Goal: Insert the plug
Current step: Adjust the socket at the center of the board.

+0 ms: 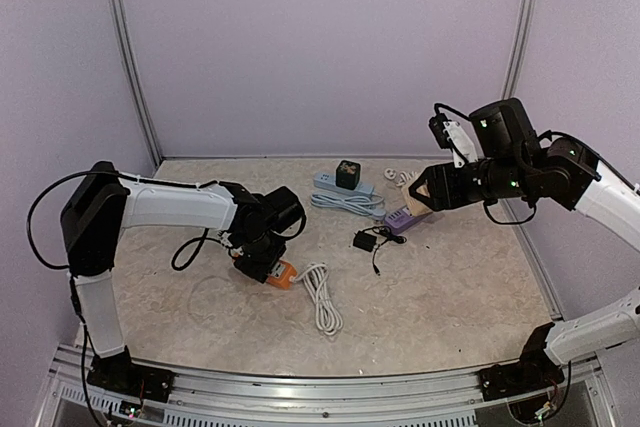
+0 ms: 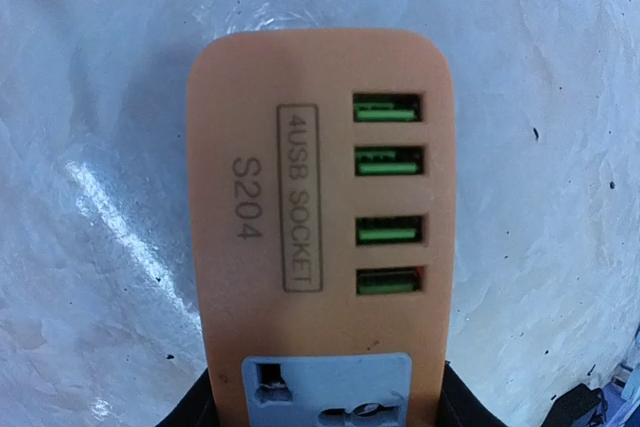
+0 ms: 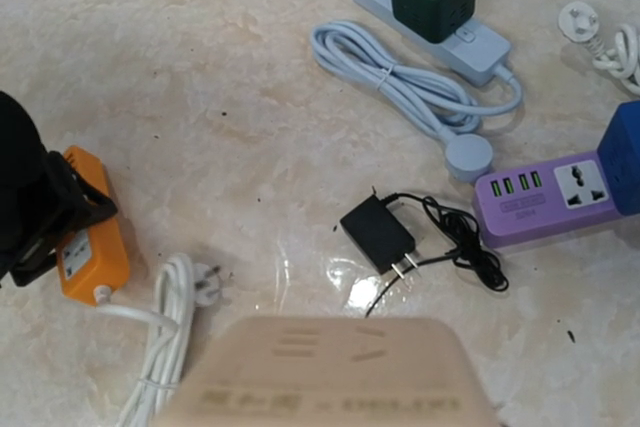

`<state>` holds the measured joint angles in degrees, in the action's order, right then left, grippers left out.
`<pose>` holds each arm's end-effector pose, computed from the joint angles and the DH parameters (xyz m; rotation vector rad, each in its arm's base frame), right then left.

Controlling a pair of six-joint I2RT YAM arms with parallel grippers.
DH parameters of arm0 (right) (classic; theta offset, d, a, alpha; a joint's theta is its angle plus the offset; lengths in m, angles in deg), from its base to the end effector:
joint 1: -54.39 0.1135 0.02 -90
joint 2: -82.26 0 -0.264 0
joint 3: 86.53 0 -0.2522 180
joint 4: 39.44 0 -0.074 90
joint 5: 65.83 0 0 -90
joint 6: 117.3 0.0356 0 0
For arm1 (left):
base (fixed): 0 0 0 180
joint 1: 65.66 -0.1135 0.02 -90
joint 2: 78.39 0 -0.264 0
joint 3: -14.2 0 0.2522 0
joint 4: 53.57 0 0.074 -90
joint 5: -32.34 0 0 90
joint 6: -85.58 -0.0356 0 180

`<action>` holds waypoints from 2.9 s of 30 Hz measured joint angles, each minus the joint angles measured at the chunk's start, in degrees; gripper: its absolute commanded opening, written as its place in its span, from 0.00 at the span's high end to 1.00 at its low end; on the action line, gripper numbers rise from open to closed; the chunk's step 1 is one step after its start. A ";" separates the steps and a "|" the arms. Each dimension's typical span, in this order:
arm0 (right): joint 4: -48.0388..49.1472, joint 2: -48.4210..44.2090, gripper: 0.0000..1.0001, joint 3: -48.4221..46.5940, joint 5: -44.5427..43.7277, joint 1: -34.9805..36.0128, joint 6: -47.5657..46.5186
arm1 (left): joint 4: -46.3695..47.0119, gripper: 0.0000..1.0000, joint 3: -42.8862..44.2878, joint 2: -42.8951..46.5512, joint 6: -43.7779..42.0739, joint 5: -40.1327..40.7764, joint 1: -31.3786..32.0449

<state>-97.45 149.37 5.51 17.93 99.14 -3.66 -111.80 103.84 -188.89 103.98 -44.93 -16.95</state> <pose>0.1733 0.1663 0.3804 -0.3550 2.2405 0.5309 0.2492 -0.2719 0.1642 -1.4596 2.4824 -0.2058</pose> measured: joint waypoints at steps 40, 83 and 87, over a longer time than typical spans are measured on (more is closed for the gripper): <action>2.45 2.45 1.00 -0.11 4.98 -0.07 -2.60 | -2.10 0.01 -14.88 30.03 -10.34 23.52 -9.90; 4.09 4.37 1.00 0.61 8.44 -0.07 -3.02 | 21.07 0.01 -19.08 8.94 -23.87 18.62 -4.66; 4.52 5.14 1.00 0.59 9.01 -0.07 -3.06 | 23.56 0.01 -19.43 8.81 -24.65 17.57 -3.80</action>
<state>-92.92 154.51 6.10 26.94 99.08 -6.72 -88.24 84.41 -180.08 79.32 -27.35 -20.75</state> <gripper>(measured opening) 0.592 0.990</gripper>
